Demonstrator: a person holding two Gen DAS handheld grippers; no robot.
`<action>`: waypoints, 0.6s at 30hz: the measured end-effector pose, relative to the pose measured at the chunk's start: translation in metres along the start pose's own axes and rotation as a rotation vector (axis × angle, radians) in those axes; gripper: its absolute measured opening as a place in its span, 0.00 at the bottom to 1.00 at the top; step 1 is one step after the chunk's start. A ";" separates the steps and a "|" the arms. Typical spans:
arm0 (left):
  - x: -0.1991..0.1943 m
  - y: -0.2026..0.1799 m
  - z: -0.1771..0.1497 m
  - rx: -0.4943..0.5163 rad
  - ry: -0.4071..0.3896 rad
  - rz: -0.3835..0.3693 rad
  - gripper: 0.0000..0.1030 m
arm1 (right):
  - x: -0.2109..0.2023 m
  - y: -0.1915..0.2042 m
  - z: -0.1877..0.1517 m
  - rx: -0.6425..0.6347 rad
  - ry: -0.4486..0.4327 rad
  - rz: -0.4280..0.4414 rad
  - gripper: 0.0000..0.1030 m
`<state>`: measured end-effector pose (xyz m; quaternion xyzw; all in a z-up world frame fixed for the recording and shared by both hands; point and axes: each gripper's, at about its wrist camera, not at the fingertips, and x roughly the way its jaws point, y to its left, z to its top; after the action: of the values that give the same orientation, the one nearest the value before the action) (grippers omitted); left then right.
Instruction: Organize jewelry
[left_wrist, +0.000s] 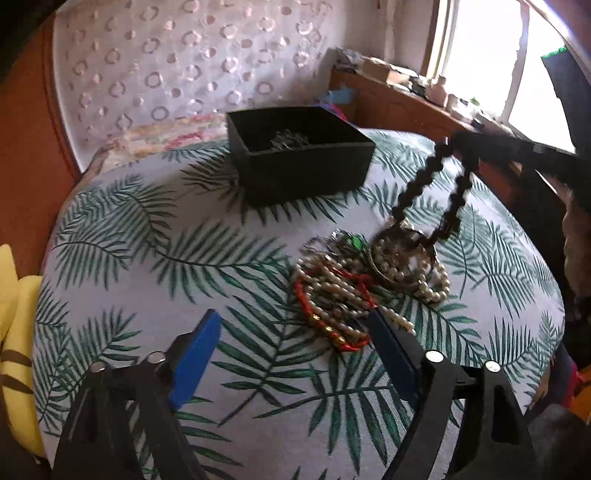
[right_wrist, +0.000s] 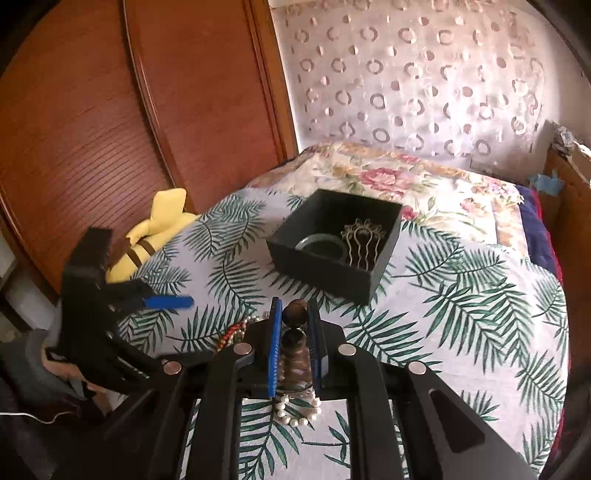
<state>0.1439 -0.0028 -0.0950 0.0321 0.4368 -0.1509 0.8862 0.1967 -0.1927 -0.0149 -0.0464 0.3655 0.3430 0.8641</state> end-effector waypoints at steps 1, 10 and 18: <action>0.002 0.000 0.000 -0.003 0.010 -0.007 0.69 | -0.003 0.000 0.001 -0.002 -0.004 0.000 0.14; 0.012 0.007 0.002 -0.065 0.050 -0.015 0.35 | -0.012 -0.004 -0.009 0.012 0.019 -0.007 0.15; 0.012 -0.003 0.007 -0.019 0.071 0.048 0.24 | -0.014 -0.008 -0.015 0.022 0.032 -0.014 0.15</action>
<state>0.1554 -0.0095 -0.0996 0.0392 0.4686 -0.1243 0.8737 0.1858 -0.2113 -0.0179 -0.0452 0.3826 0.3321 0.8610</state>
